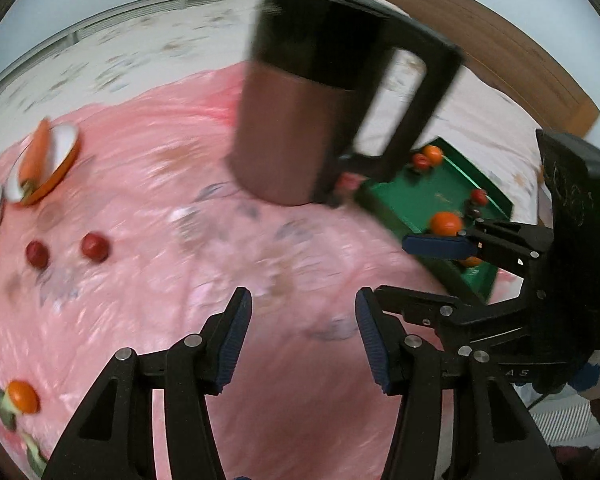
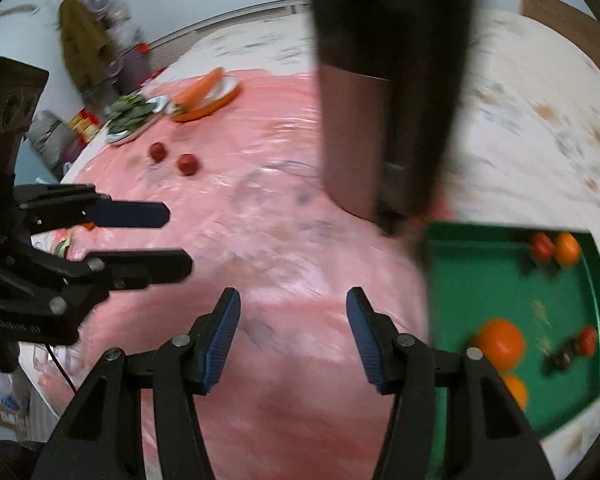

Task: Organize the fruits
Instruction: 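Withdraw both open grippers from the green tray toward the remaining fruit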

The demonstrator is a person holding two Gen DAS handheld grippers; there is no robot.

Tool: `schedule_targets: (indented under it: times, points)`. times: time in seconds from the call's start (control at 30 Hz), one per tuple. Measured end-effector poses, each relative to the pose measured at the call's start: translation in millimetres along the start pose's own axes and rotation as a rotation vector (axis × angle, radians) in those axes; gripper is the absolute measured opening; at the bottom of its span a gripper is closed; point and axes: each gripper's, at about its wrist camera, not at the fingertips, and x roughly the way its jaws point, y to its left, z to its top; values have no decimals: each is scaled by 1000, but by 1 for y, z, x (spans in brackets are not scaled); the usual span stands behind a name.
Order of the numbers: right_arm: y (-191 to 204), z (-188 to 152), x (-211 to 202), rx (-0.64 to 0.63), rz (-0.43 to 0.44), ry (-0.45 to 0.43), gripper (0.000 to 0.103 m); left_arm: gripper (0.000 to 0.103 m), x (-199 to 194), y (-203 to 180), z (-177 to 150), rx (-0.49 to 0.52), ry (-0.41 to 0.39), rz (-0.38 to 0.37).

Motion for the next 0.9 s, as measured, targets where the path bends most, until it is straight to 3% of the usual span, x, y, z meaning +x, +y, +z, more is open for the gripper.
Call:
schedule_targets:
  times: [0.17, 0.4, 0.7, 0.9]
  points:
    - [34, 25, 32, -51, 19, 14, 73, 49, 2, 42, -16, -85, -7, 24]
    - [53, 51, 74, -76, -5, 28, 74, 50, 14, 86, -26, -190, -24, 38]
    - [56, 77, 108, -118, -54, 43, 74, 52, 33, 89, -36, -268, -29, 11]
    - [59, 82, 122, -142, -38, 41, 74, 52, 45, 88, -45, -272, -15, 29]
